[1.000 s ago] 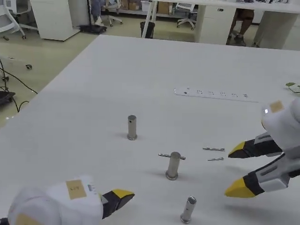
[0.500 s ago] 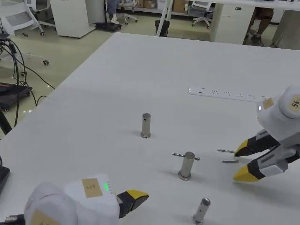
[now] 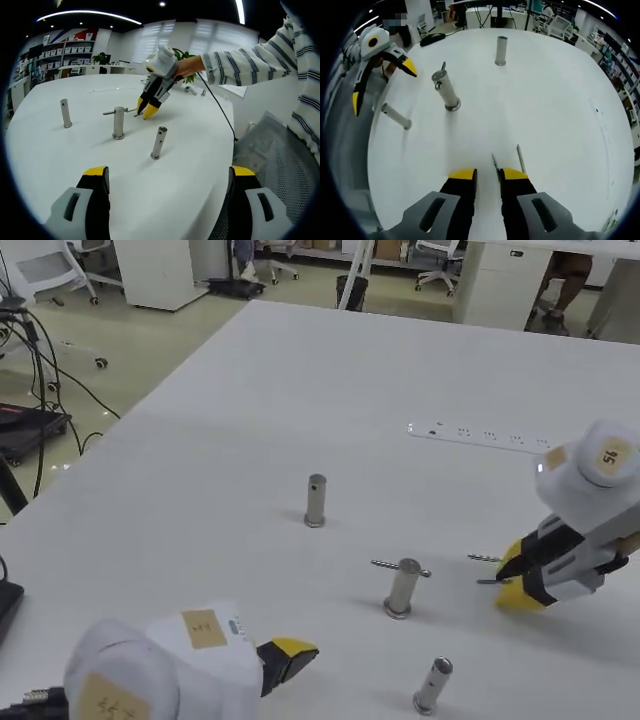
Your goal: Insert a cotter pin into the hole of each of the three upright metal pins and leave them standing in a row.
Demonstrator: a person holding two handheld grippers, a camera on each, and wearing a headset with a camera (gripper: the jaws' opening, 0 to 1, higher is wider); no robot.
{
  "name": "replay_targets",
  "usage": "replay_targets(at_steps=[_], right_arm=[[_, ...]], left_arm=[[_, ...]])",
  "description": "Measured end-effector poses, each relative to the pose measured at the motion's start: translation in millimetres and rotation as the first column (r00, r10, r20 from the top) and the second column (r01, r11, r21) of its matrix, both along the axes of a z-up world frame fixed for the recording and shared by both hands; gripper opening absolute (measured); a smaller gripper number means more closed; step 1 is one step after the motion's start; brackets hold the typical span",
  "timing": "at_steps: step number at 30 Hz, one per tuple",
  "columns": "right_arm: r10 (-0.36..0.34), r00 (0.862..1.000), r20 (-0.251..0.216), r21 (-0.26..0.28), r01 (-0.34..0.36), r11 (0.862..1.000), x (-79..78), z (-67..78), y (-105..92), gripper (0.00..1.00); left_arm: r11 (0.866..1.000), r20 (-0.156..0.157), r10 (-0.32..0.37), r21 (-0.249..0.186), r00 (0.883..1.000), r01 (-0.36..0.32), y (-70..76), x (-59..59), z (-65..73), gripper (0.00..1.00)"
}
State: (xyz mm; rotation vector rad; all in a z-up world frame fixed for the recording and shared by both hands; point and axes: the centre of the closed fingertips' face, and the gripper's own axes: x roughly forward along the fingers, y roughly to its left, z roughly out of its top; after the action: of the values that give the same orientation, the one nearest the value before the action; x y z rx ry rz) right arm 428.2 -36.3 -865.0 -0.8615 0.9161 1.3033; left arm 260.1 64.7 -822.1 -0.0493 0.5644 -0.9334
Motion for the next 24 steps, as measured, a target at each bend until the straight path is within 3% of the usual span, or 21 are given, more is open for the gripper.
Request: replay_targets(at_steps=[7,10,13,18,21,24], right_arm=[[0.009,0.999,0.037,-0.047,-0.007,0.999,4.7,-0.6,-3.7,0.05],[-0.016,0.999,0.038,-0.061,0.019,0.998,6.0,-0.8,-3.5,0.05],[0.013,0.998,0.063,-0.081,-0.008,0.997,5.3,-1.2,-3.8,0.04],[-0.055,0.997,0.059,-0.079,0.060,0.995,8.7,-1.1,-4.8,0.03],[-0.064,0.996,0.057,-0.072,0.068,0.995,9.2,-0.8,-4.8,0.02],[-0.054,0.996,0.068,-0.074,0.059,0.996,8.9,-0.7,-4.7,0.02]], left_arm=[[1.000,-0.005,0.005,-0.022,1.000,-0.005,-3.9,1.9,-0.1,0.99],[1.000,-0.006,0.013,-0.026,1.000,-0.013,-4.1,4.8,-1.1,0.99],[0.999,-0.006,0.017,-0.028,1.000,-0.017,-4.3,6.5,-1.0,0.99],[0.999,-0.004,0.031,-0.037,0.999,-0.032,-3.9,9.6,0.3,0.98],[0.999,0.021,0.039,-0.008,0.999,-0.039,0.1,12.4,-0.1,0.99],[0.998,0.022,0.061,-0.022,0.998,-0.061,3.6,14.5,3.1,0.99]])
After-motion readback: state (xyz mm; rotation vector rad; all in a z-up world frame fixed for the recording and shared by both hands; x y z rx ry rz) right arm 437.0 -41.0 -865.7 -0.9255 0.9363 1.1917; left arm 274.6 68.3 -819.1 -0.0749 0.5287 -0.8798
